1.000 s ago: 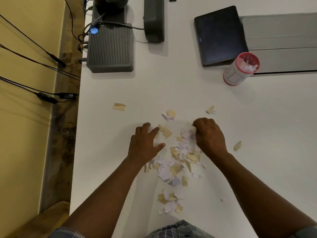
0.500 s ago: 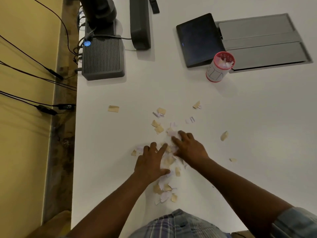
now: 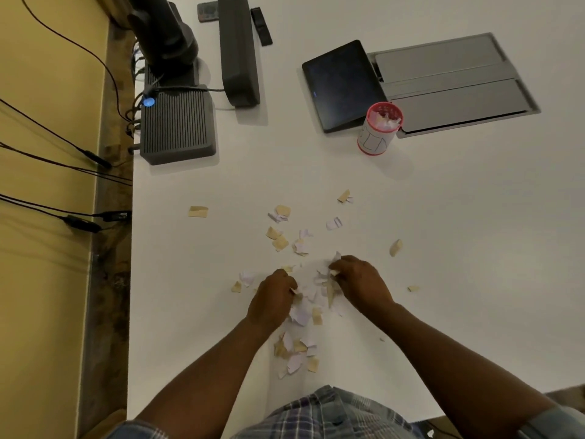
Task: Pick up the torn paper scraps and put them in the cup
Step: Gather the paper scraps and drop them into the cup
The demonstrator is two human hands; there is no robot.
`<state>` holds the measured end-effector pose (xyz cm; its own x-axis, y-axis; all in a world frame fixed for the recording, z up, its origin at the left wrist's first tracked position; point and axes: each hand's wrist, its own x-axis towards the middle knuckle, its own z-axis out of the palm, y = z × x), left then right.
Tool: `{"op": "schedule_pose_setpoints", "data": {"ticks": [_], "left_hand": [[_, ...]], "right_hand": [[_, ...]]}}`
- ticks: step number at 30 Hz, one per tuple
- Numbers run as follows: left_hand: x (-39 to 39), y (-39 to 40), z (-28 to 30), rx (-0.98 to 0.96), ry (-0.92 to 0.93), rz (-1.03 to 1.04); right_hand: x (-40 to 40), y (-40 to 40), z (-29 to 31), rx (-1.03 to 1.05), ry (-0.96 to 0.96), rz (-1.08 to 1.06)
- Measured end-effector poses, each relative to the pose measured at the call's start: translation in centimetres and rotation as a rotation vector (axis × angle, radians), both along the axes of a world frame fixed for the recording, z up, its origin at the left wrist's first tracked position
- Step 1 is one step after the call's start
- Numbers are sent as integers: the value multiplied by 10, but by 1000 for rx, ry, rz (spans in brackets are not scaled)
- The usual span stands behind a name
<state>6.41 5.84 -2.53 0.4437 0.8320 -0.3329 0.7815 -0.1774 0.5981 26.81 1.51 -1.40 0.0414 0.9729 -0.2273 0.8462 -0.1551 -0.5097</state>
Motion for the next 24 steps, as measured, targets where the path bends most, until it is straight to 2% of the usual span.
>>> {"op": "schedule_pose_setpoints", "data": {"ticks": [3,6,13,15,18,24], "left_hand": [[7,17,8,-11,-83,147],[20,36,15,-27,-125,234],[46,73,23,-69,-198,303],[50,79,22,-77,-199,301],[53,82,20,-100,-212,315],[53,83,20,-142,-211,352]], "right_hand": [[14,11,13,42,127,-165],[28,31,28,92,166,-266],[79,103,69,229,237,-479],[101,131,78,280,179,-508],[138,180,86,325,-10,-543],[173,250,84,294,-168,-391]]}}
